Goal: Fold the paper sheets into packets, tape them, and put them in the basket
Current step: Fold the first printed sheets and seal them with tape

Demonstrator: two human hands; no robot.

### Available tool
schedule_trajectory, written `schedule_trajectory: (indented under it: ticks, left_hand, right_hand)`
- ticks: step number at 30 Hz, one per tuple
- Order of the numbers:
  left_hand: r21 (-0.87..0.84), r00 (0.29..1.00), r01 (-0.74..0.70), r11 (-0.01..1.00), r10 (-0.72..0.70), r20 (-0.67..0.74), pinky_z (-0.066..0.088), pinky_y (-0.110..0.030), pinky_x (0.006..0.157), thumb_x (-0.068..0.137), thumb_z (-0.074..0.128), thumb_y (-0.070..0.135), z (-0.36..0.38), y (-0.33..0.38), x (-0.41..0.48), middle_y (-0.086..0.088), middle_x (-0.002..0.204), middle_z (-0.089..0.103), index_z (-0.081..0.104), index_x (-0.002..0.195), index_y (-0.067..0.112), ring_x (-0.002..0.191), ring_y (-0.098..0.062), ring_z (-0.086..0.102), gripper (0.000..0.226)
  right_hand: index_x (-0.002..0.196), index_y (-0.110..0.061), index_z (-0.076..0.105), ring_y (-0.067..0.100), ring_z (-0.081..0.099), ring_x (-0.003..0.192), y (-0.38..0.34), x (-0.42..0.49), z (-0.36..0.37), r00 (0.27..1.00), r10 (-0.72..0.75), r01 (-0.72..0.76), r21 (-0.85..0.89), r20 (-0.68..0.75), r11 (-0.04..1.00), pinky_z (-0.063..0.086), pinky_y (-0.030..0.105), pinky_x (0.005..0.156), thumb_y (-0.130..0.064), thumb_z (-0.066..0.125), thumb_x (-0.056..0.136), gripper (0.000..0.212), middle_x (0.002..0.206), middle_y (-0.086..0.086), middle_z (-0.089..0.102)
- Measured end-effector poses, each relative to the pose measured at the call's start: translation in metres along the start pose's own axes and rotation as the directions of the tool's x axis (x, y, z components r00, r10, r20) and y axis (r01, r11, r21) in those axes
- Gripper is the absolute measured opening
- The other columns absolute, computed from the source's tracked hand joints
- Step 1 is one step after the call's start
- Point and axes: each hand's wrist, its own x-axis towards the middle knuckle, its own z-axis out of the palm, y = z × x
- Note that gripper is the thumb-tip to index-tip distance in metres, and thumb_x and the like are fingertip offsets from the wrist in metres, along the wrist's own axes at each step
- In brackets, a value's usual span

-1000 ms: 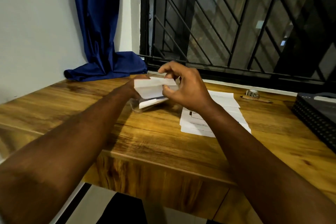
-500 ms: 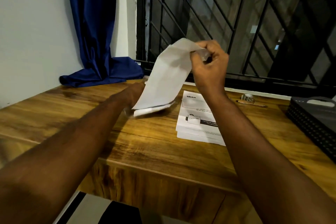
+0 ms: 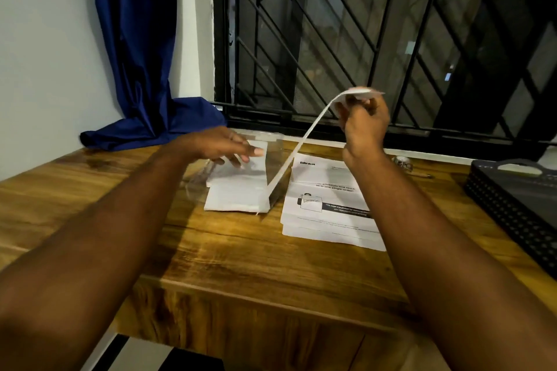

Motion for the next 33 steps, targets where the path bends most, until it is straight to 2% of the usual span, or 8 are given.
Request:
schedule_trajectory:
  ticks: [3,7,10,15,20,25,28,33]
  left_hand:
    - [-0.054,0.992,-0.085,0.995,0.079,-0.097,0.056,-0.037,0.091,0.080,0.065,0.066,0.004,0.009,0.012,0.005,0.111,0.076,0.075,0.115,0.021,0.104,-0.015,0.072,0.059]
    - [-0.286,0.994,-0.109,0.952,0.097,-0.054,0.054,-0.046,0.103,0.093,0.051,0.065,0.022,0.026,0.031,-0.002,0.115,0.076,0.072,0.120,0.017,0.107,-0.021,0.073,0.060]
    - [-0.474,0.991,-0.049,0.879,0.100,0.084,0.055,-0.044,0.101,0.085,0.051,0.074,0.036,0.044,0.044,-0.009,0.120,0.072,0.067,0.128,0.019,0.112,-0.026,0.070,0.071]
    - [-0.460,0.974,-0.093,0.883,0.176,0.140,0.056,-0.038,0.094,0.102,0.057,0.014,0.048,0.074,0.063,-0.009,0.119,0.069,0.063,0.129,0.017,0.112,-0.027,0.067,0.027]
    - [-0.081,0.982,-0.117,0.990,0.103,-0.161,0.054,-0.030,0.080,0.098,0.050,0.004,0.033,0.095,0.084,-0.007,0.111,0.072,0.073,0.116,0.013,0.105,-0.026,0.066,0.030]
    - [0.241,0.947,-0.067,0.968,0.138,-0.290,0.042,-0.032,0.088,0.100,0.050,0.008,0.020,0.092,0.096,-0.005,0.116,0.069,0.076,0.116,0.017,0.105,-0.023,0.060,0.031]
    - [0.275,0.956,-0.060,0.959,0.134,-0.261,0.039,-0.031,0.092,0.105,0.049,0.017,0.026,0.080,0.103,-0.010,0.127,0.069,0.075,0.119,0.014,0.115,-0.028,0.061,0.030]
    - [0.296,0.973,0.014,0.955,0.056,-0.225,0.041,-0.035,0.093,0.107,0.044,0.039,0.061,0.056,0.118,-0.009,0.136,0.063,0.070,0.126,0.021,0.118,-0.028,0.058,0.036]
  right_hand:
    - [0.106,-0.023,0.069,0.027,0.078,0.101,-0.002,0.008,-0.006,0.995,0.099,-0.098,0.077,-0.016,0.992,0.057,0.023,0.063,-0.001,0.063,0.100,0.023,0.121,0.015,0.076]
    - [0.126,-0.015,0.066,0.021,0.075,0.089,0.001,0.022,-0.010,0.980,0.201,-0.196,0.214,-0.003,0.957,0.062,0.031,0.070,-0.001,0.063,0.100,0.029,0.118,0.015,0.076]
    - [0.113,-0.018,0.069,0.024,0.073,0.094,0.005,0.032,-0.013,0.969,0.247,-0.238,0.257,-0.001,0.936,0.061,0.031,0.066,0.000,0.064,0.100,0.023,0.110,0.013,0.074]
    - [0.120,-0.017,0.070,0.027,0.074,0.100,0.010,0.046,-0.022,0.960,0.280,-0.267,0.275,-0.010,0.924,0.061,0.032,0.071,-0.002,0.067,0.097,0.027,0.119,0.015,0.076]
    - [0.093,-0.021,0.073,0.027,0.069,0.100,0.014,0.060,-0.047,0.955,0.276,-0.290,0.136,0.110,0.947,0.055,0.034,0.073,-0.008,0.060,0.099,0.019,0.109,0.014,0.076]
    - [0.107,-0.008,0.073,0.034,0.071,0.106,0.028,0.077,-0.085,0.856,0.456,-0.495,0.132,0.244,0.859,0.062,0.044,0.084,-0.020,0.043,0.105,0.032,0.108,0.016,0.078]
    - [0.125,-0.007,0.068,0.035,0.069,0.115,0.034,0.078,-0.093,0.796,0.516,-0.546,0.007,0.316,0.838,0.058,0.048,0.102,-0.016,0.061,0.103,0.025,0.118,0.018,0.075]
    - [0.133,-0.010,0.063,0.025,0.076,0.098,0.041,0.073,-0.102,0.787,0.540,-0.404,-0.412,0.297,0.816,0.064,0.028,0.067,0.009,0.069,0.094,0.044,0.121,0.017,0.073]
